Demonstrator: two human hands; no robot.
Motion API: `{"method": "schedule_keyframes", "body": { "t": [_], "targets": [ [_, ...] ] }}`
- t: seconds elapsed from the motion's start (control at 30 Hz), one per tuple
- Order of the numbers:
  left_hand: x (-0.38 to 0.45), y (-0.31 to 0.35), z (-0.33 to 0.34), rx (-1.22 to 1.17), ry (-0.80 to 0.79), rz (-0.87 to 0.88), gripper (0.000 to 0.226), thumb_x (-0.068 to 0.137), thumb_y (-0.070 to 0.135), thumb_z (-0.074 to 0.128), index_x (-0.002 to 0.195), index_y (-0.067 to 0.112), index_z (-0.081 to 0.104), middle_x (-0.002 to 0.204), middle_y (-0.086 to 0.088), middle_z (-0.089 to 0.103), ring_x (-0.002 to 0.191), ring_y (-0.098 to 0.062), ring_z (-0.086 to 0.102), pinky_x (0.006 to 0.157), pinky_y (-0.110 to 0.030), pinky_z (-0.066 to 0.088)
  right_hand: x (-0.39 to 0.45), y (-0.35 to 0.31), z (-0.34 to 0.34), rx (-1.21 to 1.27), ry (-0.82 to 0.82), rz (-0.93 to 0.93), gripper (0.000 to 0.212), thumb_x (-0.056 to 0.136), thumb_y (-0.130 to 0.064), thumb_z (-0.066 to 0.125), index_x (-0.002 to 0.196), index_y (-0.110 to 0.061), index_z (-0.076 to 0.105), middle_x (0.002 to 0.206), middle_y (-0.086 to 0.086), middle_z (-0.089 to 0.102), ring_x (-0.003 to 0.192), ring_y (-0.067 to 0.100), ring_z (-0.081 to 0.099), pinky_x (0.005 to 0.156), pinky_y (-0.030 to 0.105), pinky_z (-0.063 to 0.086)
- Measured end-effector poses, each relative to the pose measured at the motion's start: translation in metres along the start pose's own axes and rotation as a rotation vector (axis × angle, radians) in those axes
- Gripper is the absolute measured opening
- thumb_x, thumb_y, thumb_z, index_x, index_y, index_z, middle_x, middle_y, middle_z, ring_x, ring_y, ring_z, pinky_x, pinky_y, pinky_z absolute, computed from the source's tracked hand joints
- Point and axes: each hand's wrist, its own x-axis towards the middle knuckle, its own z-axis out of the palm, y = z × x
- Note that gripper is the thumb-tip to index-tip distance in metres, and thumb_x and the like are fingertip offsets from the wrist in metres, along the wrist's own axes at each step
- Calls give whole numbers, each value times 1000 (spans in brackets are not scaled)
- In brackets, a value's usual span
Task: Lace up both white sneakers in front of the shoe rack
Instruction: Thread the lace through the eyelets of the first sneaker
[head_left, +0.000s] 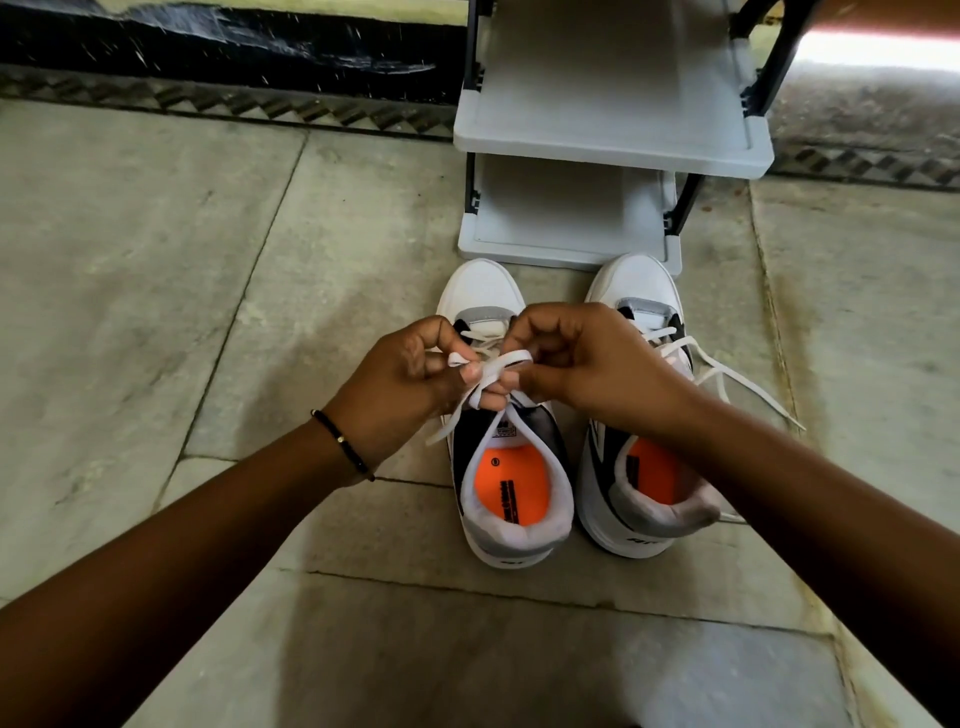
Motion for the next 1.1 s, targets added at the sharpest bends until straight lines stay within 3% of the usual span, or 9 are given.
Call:
{"method": "schedule_keyframes", "body": {
  "t": [0.17, 0.3, 0.4, 0.53, 0.63, 0.77, 0.87, 0.97, 1.1],
  "targets": [
    [1, -2, 6, 179, 45, 54, 16, 84, -1, 56, 76, 12, 50, 73, -8, 68, 73, -18, 67, 72, -27, 54, -6, -7, 2, -330, 24, -259, 10, 81, -19, 70, 90, -15, 70, 68, -8, 68, 58, -1, 60, 53, 15, 46],
    [2, -2, 5, 171, 46, 32, 14, 90, 4, 49, 79, 14, 49, 65, 2, 69, 62, -5, 66, 64, -18, 52, -5, -3, 6, -323, 105, -236, 3, 79, -13, 71, 81, -10, 72, 59, -17, 60, 47, -9, 49, 51, 5, 34],
    [0, -4, 5, 146, 37, 10, 20, 92, 5, 43, 77, 17, 47, 66, 4, 70, 67, -9, 68, 69, -22, 54, -6, 4, 4, -260, 117, -153, 2, 78, -11, 72, 80, -10, 72, 60, -27, 55, 51, -7, 54, 52, 5, 36],
    [-2, -4, 5, 196, 22, 35, 22, 94, 6, 42, 77, 20, 45, 77, -3, 68, 74, -16, 69, 75, -32, 53, -4, 5, 3, -200, 53, -59, 23, 78, -12, 71, 100, -19, 72, 90, -11, 71, 72, -11, 63, 65, 6, 46],
    [-1, -2, 3, 300, 17, 84, 17, 92, 14, 47, 79, 24, 47, 82, -7, 70, 81, -22, 68, 79, -40, 53, 3, 5, 1, -121, -6, 39, 18, 78, -9, 70, 95, -15, 75, 91, 2, 76, 83, 7, 68, 80, 25, 54],
    [-4, -1, 9, 251, -9, 77, 20, 79, -1, 63, 80, 10, 46, 83, -10, 73, 81, -18, 71, 79, -30, 57, 3, 7, 7, 5, 65, 71, 9, 78, -5, 69, 84, -10, 74, 82, 10, 74, 78, 27, 68, 76, 39, 54],
    [-2, 0, 8, 218, -15, 64, 22, 79, -9, 59, 78, 6, 44, 85, -24, 68, 75, -17, 71, 73, -27, 58, -2, 8, 16, 76, 119, 45, 11, 80, -2, 65, 82, -10, 72, 81, 11, 73, 76, 29, 67, 74, 40, 54],
    [3, -1, 0, 101, -56, -3, 26, 84, -13, 49, 75, 10, 40, 64, -3, 72, 59, -5, 68, 55, -14, 51, -6, 9, 19, 92, 163, 0, 11, 81, -1, 64, 84, -7, 73, 84, 7, 74, 79, 16, 69, 77, 35, 56],
    [7, -6, -4, -44, -83, -132, 27, 87, -9, 44, 75, 16, 40, 56, 2, 70, 51, -3, 60, 47, -13, 44, -8, 8, 16, -287, 163, -298, 19, 80, 3, 62, 91, -7, 73, 84, 4, 72, 80, 15, 64, 72, 23, 49]
  ]
}}
